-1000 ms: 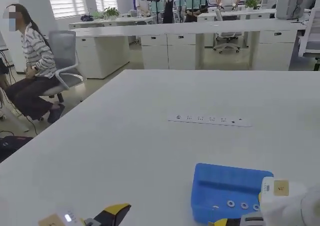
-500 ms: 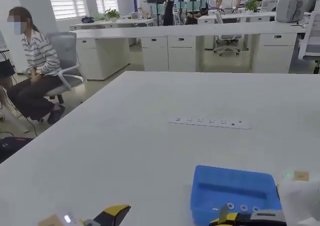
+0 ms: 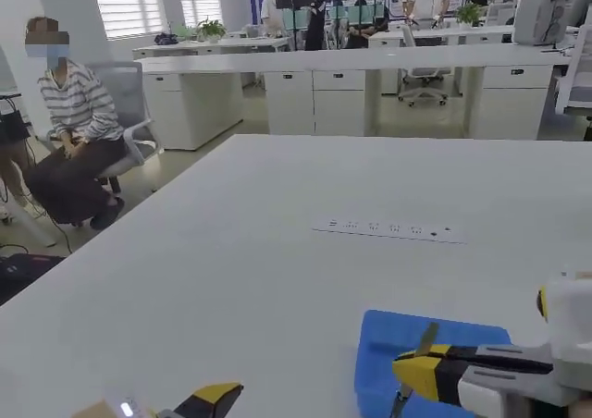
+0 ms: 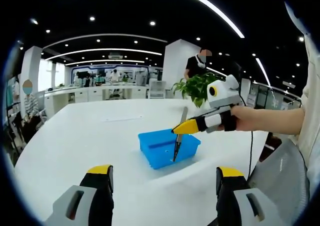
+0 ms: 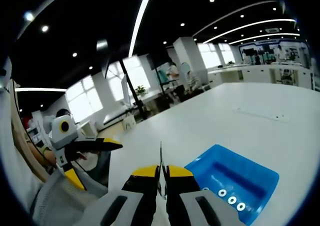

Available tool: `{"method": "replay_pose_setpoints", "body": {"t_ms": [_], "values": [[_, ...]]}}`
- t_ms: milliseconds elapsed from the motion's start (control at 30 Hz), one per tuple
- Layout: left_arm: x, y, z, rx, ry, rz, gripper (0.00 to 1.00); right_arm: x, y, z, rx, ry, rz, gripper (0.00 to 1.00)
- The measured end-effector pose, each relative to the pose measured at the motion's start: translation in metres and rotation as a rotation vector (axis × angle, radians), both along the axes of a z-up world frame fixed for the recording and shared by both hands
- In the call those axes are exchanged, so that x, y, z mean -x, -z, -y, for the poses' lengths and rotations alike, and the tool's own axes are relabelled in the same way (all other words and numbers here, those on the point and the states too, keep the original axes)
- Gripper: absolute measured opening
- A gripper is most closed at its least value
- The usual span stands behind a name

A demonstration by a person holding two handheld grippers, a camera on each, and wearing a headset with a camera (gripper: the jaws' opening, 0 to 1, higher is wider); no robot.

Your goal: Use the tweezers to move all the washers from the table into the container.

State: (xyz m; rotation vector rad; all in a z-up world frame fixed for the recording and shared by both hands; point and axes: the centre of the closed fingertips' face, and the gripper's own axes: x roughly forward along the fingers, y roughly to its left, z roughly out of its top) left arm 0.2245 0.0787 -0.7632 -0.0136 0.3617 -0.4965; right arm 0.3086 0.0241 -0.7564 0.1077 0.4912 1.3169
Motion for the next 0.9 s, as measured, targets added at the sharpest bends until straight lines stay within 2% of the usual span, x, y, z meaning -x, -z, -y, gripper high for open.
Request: {"method": "replay_pose_setpoints", "body": {"t_ms": [267,467,567,667,767,900], "values": [[-0.001,0.000,-0.001,0.002,-0.005,0.000,0.86,-0.023,-0.013,0.000,-0.050,0.057,-0.022,0.02],[0.000,0.000,-0.001,0.003,-0.006,-0.002,0.86,-0.044,-0.012,-0.004,-0.065,0.091,-0.013,0.02],[0.000,0.000,-0.002,0.003,-0.007,-0.003,0.86,-0.052,-0.008,-0.007,-0.055,0.102,-0.010,0.02],[0.000,0.000,-0.002,0.002,-0.007,-0.006,0.86,-0.059,0.002,-0.008,-0.011,0.108,0.009,0.02],[0.000,0.001,-0.002,-0.001,-0.005,-0.008,0.86,-0.062,0.008,-0.010,-0.005,0.112,0.008,0.02],[0.000,0.001,-0.001,-0.001,-0.004,-0.009,0.85,-0.066,0.021,-0.011,0.033,0.115,0.014,0.02]]}}
